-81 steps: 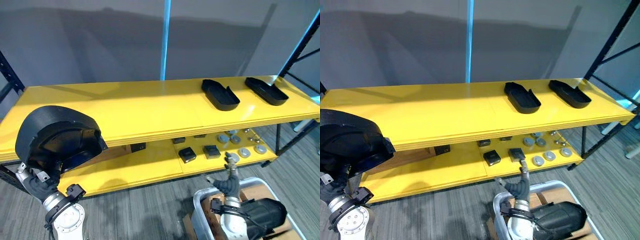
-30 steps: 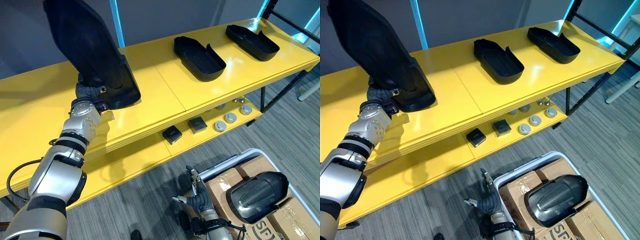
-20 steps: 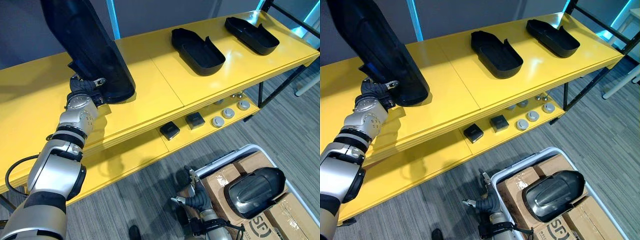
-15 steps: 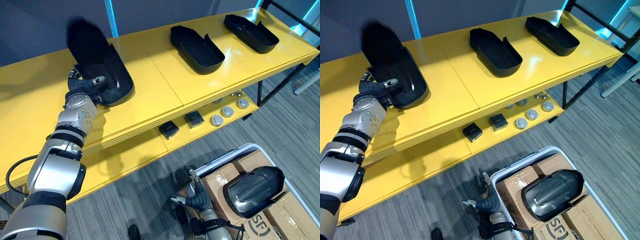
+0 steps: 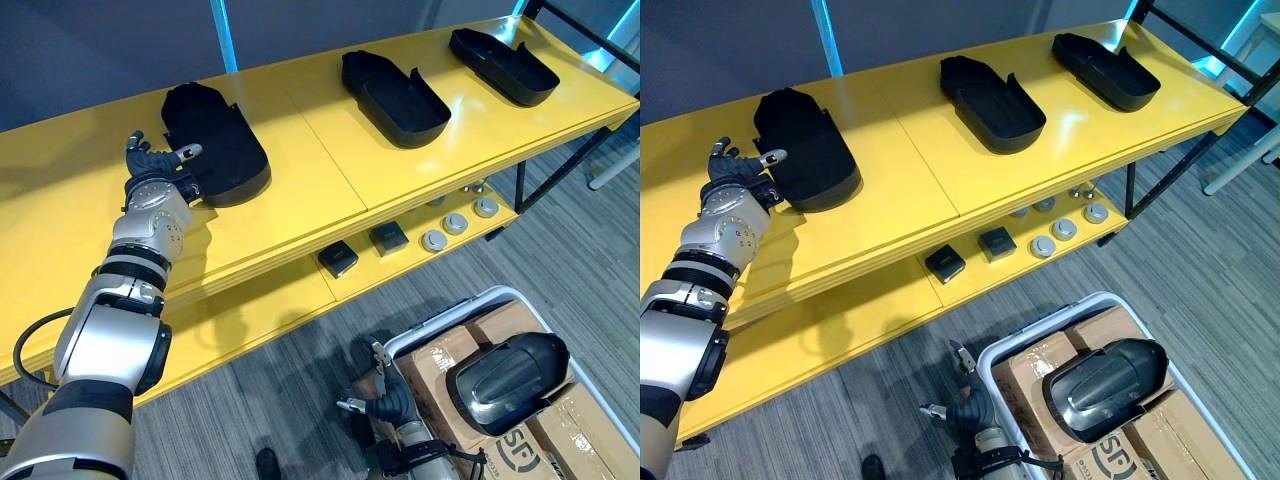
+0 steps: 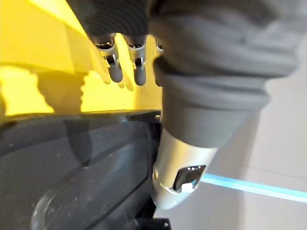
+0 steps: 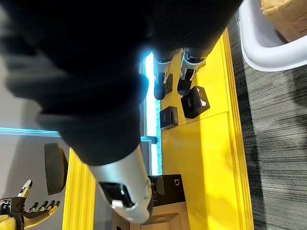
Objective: Walk over and take plastic housings, then place them on the shelf
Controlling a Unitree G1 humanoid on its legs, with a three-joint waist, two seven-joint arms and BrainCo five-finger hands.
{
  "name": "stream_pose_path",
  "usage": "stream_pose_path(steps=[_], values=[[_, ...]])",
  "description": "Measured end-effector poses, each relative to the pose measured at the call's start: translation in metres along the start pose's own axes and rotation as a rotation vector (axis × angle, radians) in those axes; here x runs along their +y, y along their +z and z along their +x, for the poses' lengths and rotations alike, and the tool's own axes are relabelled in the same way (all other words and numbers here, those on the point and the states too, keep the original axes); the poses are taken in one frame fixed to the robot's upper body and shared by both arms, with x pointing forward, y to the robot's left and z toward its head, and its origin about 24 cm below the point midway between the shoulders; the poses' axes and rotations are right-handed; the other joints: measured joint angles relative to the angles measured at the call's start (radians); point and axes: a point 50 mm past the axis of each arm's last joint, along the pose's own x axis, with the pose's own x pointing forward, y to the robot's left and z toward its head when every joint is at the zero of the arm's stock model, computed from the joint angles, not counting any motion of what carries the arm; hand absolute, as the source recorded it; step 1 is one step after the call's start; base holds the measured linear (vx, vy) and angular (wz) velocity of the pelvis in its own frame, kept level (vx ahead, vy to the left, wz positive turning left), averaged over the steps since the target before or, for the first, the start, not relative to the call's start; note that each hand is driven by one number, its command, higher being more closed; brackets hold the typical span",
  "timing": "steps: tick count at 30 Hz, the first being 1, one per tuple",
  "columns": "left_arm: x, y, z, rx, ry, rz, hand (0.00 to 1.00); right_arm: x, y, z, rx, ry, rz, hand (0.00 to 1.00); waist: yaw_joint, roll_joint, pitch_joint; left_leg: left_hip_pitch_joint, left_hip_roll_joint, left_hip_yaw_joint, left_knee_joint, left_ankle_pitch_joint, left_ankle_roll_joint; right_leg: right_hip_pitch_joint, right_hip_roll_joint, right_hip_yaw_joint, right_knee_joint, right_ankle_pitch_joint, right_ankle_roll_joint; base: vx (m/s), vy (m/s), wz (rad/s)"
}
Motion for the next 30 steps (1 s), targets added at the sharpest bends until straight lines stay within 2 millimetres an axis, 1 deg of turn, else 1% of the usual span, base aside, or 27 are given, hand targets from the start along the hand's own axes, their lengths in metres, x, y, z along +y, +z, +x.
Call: stream_pose_path(steps=[2,3,5,7,8,10,11,12,13,14,16,17,18,19,21,22,23,24,25,26,27,28,29,30], values=[[-0.008,0.004,-0.01,-0.066,-0.024,-0.045,0.0,0.001,0.0,0.0,-0.001,0.002,0.0,0.0,0.001,-0.001,0.0,0.01,0.0,-0.003,0.0,0.0,0.0,0.014,0.0,-0.003,-0.006,0.001,0.0,0.01,0.049,0.04],[-0.008,0.003,-0.012,-0.075,-0.027,-0.051,0.0,0.001,0.0,0.0,-0.002,0.002,-0.001,0.0,0.002,-0.001,0.0,0.011,0.0,-0.004,0.0,0.0,0.0,0.016,0.0,-0.003,-0.006,0.001,0.0,0.01,0.041,0.03],[-0.011,0.003,-0.024,-0.143,-0.047,-0.09,0.0,0.001,0.0,0.0,-0.003,-0.002,-0.004,0.0,0.002,-0.002,-0.001,0.012,0.0,-0.01,0.0,0.0,0.0,0.02,-0.001,-0.007,-0.008,0.001,0.0,0.01,0.038,0.04],[-0.006,-0.005,-0.053,-0.27,-0.043,-0.124,0.0,-0.004,-0.001,0.001,-0.001,-0.026,-0.009,0.0,0.004,-0.003,-0.002,0.016,0.001,-0.016,0.0,0.0,0.0,0.027,0.0,-0.012,-0.01,0.001,0.0,0.02,0.037,0.04],[-0.002,-0.01,-0.061,-0.294,-0.031,-0.128,0.0,-0.005,-0.001,0.001,-0.001,-0.034,-0.011,0.0,0.007,-0.003,-0.002,0.018,0.001,-0.016,-0.001,0.0,0.0,0.028,0.001,-0.013,-0.01,0.001,0.0,0.02,0.034,0.0],[0.013,-0.027,-0.093,-0.389,0.018,-0.106,0.0,-0.015,0.0,0.001,-0.021,-0.084,-0.045,0.0,0.016,-0.002,-0.005,0.042,0.002,-0.016,-0.021,0.0,0.0,0.041,0.006,-0.015,-0.008,0.0,0.0,0.03,0.032,-0.03],[0.019,-0.036,-0.106,-0.407,0.028,-0.096,0.0,-0.02,0.0,0.001,-0.026,-0.104,-0.051,0.0,0.017,-0.001,-0.013,0.047,0.003,-0.016,-0.025,0.0,0.0,0.043,0.007,-0.017,-0.009,0.0,0.001,0.03,0.031,-0.04],[0.026,-0.047,-0.128,-0.432,0.03,-0.088,0.0,-0.028,-0.001,0.0,-0.032,-0.14,-0.056,0.0,0.024,-0.002,-0.029,0.054,0.004,-0.015,-0.036,0.0,0.0,0.043,0.009,-0.018,-0.008,-0.002,0.003,0.04,0.027,-0.03],[0.029,-0.056,-0.151,-0.452,0.013,-0.078,0.0,-0.037,0.0,-0.001,-0.039,-0.182,-0.062,0.0,0.032,-0.001,-0.044,0.063,0.004,-0.015,-0.048,0.0,-0.001,0.047,0.01,-0.019,-0.008,-0.005,0.005,0.04,0.025,-0.01],[0.031,-0.059,-0.161,-0.458,0.001,-0.072,0.0,-0.042,0.0,-0.001,-0.043,-0.202,-0.066,0.0,0.035,-0.001,-0.05,0.069,0.004,-0.016,-0.053,0.0,-0.001,0.051,0.01,-0.019,-0.008,-0.006,0.005,0.04,0.024,0.02],[0.034,-0.075,-0.199,-0.477,-0.106,-0.006,0.0,-0.07,0.003,-0.005,-0.06,-0.337,-0.079,0.0,0.038,0.005,-0.088,0.086,0.003,-0.015,-0.065,-0.001,-0.001,0.057,0.01,-0.021,0.005,-0.022,0.009,0.03,0.027,0.03],[0.035,-0.08,-0.207,-0.468,-0.135,0.001,0.0,-0.078,0.005,-0.008,-0.067,-0.382,-0.083,0.0,0.038,0.009,-0.098,0.092,0.002,-0.014,-0.069,-0.001,-0.001,0.057,0.011,-0.02,0.011,-0.027,0.01,0.03,0.026,-0.04],[0.037,-0.086,-0.217,-0.444,-0.165,0.01,0.0,-0.091,0.007,-0.014,-0.076,-0.452,-0.094,0.0,0.036,0.013,-0.113,0.104,0.002,-0.007,-0.075,-0.002,-0.002,0.06,0.012,-0.015,0.019,-0.032,0.011,0.05,0.041,-0.37],[0.044,-0.098,-0.227,-0.408,-0.189,0.051,0.0,-0.108,0.009,-0.022,-0.087,-0.54,-0.118,0.0,0.037,0.016,-0.144,0.125,0.006,0.032,-0.078,-0.01,-0.012,0.053,0.022,0.022,0.032,-0.036,0.014,0.04,0.04,-0.68],[0.054,-0.109,-0.232,-0.367,-0.192,0.103,0.0,-0.12,0.009,-0.029,-0.089,-0.608,-0.138,0.0,0.037,0.014,-0.166,0.152,0.015,0.093,-0.068,-0.03,-0.019,0.047,0.039,0.081,0.042,-0.035,0.014,0.02,0.037,-1.05],[0.065,-0.115,-0.233,-0.342,-0.178,0.143,0.0,-0.126,0.009,-0.032,-0.087,-0.641,-0.145,0.0,0.037,0.014,-0.178,0.165,0.031,0.152,-0.026,-0.067,-0.026,0.04,0.06,0.143,0.053,-0.033,0.012,0.0,0.027,-1.56],[0.074,-0.121,-0.233,-0.316,-0.161,0.177,0.0,-0.13,0.008,-0.036,-0.078,-0.67,-0.153,0.0,0.037,0.017,-0.182,0.175,0.057,0.212,0.044,-0.119,-0.039,0.041,0.088,0.203,0.06,-0.03,0.01,-0.01,0.015,-1.64],[0.077,-0.124,-0.232,-0.304,-0.155,0.192,0.0,-0.133,0.007,-0.038,-0.071,-0.685,-0.157,0.0,0.038,0.021,-0.185,0.176,0.076,0.24,0.087,-0.149,-0.044,0.042,0.105,0.232,0.064,-0.03,0.011,0.01,-0.003,-1.61],[0.082,-0.128,-0.231,-0.283,-0.141,0.208,0.0,-0.138,0.005,-0.043,-0.058,-0.714,-0.169,0.0,0.036,0.034,-0.194,0.173,0.122,0.286,0.18,-0.211,-0.053,0.045,0.143,0.285,0.064,-0.03,0.012,0.01,-0.01,-1.22],[0.084,-0.131,-0.23,-0.273,-0.131,0.212,0.0,-0.142,0.004,-0.047,-0.049,-0.728,-0.177,0.0,0.034,0.044,-0.198,0.166,0.146,0.29,0.235,-0.246,-0.061,0.046,0.166,0.308,0.064,-0.027,0.009,0.02,0.011,-1.49],[0.086,-0.135,-0.229,-0.255,-0.112,0.213,0.0,-0.147,0.004,-0.05,-0.043,-0.75,-0.186,0.0,0.035,0.068,-0.2,0.16,0.178,0.256,0.319,-0.308,-0.058,0.052,0.208,0.361,0.067,-0.016,0.0,0.0,0.052,-1.65],[0.09,-0.137,-0.227,-0.244,-0.093,0.216,0.0,-0.151,0.005,-0.05,-0.052,-0.765,-0.186,0.0,0.041,0.087,-0.201,0.148,0.169,0.142,0.381,-0.348,-0.037,0.054,0.245,0.429,0.07,0.001,-0.008,-0.02,0.07,-1.78],[0.092,-0.136,-0.226,-0.244,-0.081,0.22,0.0,-0.152,0.006,-0.048,-0.059,-0.769,-0.185,0.0,0.044,0.091,-0.198,0.138,0.156,0.079,0.413,-0.355,-0.024,0.055,0.257,0.463,0.071,0.005,-0.007,-0.07,0.077,-1.73],[0.093,-0.137,-0.223,-0.244,-0.068,0.223,0.0,-0.154,0.007,-0.047,-0.065,-0.776,-0.185,0.0,0.043,0.102,-0.192,0.131,0.124,-0.056,0.459,-0.368,0.0,0.054,0.272,0.507,0.082,0.007,-0.004,-0.07,0.078,-1.37]])
